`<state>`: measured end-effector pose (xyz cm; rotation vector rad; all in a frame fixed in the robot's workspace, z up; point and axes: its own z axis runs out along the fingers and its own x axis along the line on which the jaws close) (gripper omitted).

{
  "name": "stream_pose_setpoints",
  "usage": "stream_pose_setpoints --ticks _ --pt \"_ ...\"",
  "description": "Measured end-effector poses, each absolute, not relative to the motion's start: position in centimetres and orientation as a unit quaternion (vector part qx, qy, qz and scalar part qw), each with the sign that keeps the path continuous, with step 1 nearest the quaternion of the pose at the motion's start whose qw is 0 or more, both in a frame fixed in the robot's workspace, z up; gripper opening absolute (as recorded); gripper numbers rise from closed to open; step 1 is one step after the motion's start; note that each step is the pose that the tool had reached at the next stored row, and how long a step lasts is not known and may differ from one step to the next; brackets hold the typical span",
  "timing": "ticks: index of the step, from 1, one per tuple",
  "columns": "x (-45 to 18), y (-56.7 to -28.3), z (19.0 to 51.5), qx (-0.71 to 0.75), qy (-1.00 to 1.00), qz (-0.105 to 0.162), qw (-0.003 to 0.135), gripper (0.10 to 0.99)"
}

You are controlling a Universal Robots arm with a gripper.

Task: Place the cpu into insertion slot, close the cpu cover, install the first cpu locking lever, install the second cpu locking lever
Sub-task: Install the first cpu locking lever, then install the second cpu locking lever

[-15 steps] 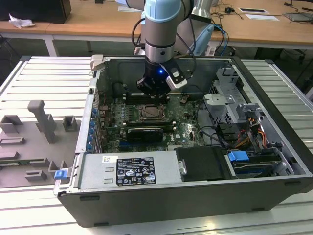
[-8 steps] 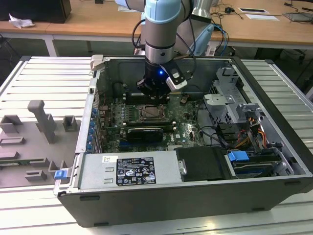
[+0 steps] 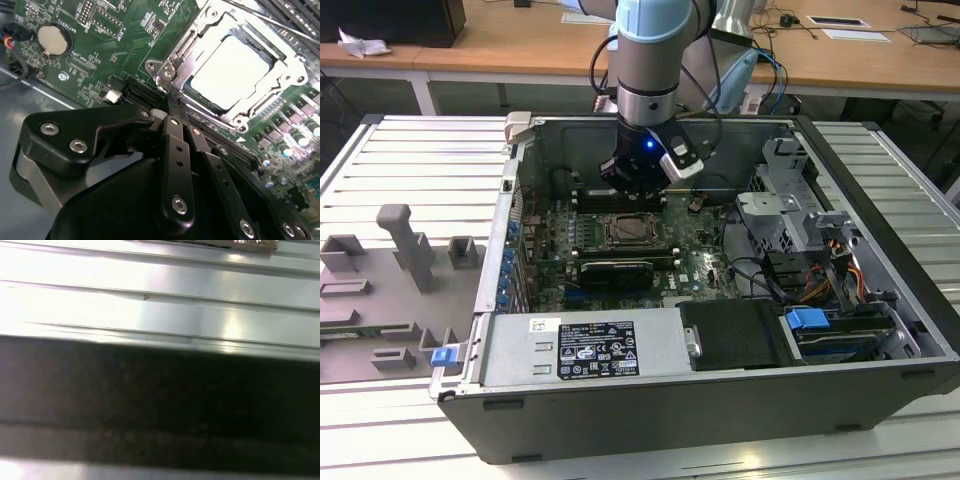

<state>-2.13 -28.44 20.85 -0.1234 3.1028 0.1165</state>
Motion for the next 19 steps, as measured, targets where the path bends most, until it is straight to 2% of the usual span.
stream_pose_setpoints --ticks 16,19 --pt "-2.1 -29.1 21.4 -0.040 0.998 0.037 0.017 0.106" --pt "-2.1 -29.1 22.3 -0.040 0.998 0.037 0.017 0.106"
